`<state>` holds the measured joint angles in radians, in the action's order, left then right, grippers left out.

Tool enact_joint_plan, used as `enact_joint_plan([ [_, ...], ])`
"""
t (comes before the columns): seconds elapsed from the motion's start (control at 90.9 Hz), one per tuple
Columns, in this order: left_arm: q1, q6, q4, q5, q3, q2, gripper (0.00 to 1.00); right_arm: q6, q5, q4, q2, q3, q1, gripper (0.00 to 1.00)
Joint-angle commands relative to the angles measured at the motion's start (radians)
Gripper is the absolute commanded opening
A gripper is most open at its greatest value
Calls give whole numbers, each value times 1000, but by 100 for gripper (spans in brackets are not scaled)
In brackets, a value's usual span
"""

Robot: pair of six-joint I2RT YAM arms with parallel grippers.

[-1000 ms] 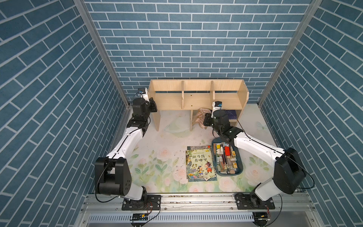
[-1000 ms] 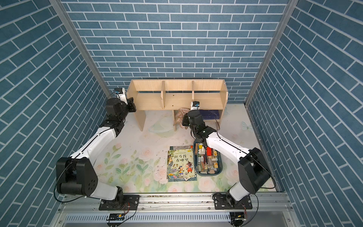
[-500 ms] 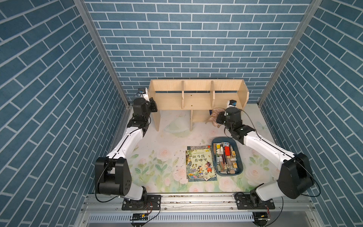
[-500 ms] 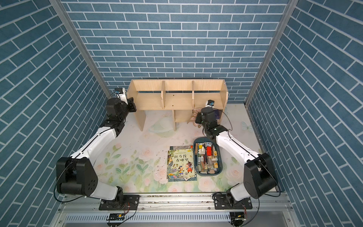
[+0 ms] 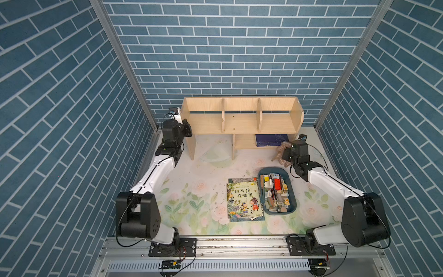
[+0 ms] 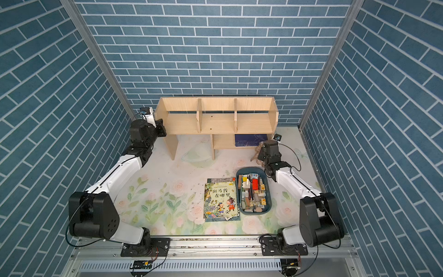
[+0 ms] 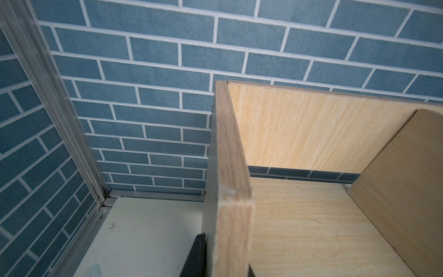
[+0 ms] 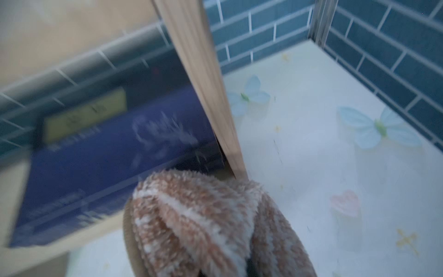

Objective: Wipe the bookshelf clean with a cloth
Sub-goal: Wipe the dust from the shelf.

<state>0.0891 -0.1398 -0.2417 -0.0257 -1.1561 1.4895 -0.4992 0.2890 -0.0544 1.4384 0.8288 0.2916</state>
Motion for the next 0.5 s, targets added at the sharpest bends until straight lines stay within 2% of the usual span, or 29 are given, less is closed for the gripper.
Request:
enact_joint_plan([
  [0.0,69,-107,183,-199,31,59,0,28,-34,-105,31,-43,3,0],
  [0.11,69,-110,180,-203,30,61,0,26,-84,-138,66,-37,16,0],
  [0.22,69,-110,177,-204,30,61,0,33,-78,-134,100,22,69,0],
  [0.484,70,-110,177,-205,32,59,0,16,-21,-168,227,183,292,0],
])
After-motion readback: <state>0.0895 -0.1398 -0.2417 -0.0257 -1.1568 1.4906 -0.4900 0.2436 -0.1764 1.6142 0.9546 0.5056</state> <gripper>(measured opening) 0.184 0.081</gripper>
